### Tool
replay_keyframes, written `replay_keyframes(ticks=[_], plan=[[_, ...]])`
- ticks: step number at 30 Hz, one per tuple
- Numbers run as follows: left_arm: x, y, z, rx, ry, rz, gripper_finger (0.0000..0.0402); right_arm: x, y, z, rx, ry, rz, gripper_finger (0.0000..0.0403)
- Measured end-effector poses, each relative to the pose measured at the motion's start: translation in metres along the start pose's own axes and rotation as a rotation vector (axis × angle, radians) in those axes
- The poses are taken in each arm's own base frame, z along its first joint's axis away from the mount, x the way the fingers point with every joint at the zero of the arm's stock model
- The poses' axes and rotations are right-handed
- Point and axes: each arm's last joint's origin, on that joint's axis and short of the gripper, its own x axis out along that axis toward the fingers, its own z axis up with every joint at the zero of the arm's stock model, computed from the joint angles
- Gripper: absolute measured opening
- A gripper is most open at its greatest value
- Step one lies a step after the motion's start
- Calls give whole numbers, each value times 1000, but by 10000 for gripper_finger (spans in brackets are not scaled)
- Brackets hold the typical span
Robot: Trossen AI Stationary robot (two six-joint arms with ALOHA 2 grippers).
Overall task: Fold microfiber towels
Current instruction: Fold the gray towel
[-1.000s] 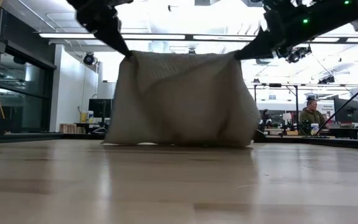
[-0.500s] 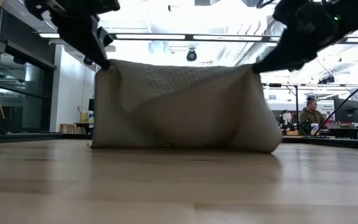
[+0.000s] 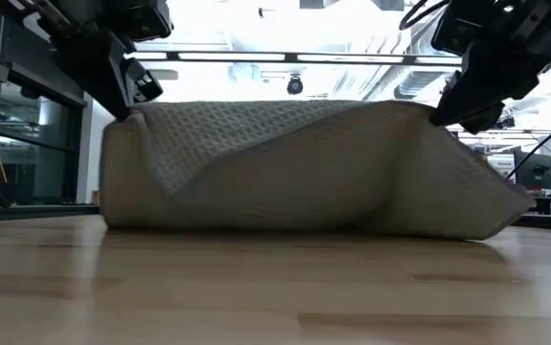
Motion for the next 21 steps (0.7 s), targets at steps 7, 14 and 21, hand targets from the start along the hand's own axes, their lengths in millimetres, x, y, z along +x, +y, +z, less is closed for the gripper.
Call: replay_keyframes(ticks=[7,14,21], plan=[[4,-3,0,4,19,-121,0,0,9,-3,56,16,66,3],[21,-4,2,8,52,-212,36,7,16,-4,130,32,155,13],[41,-4,-1,28,117,-282,85,15,18,-9,178,93,184,40]])
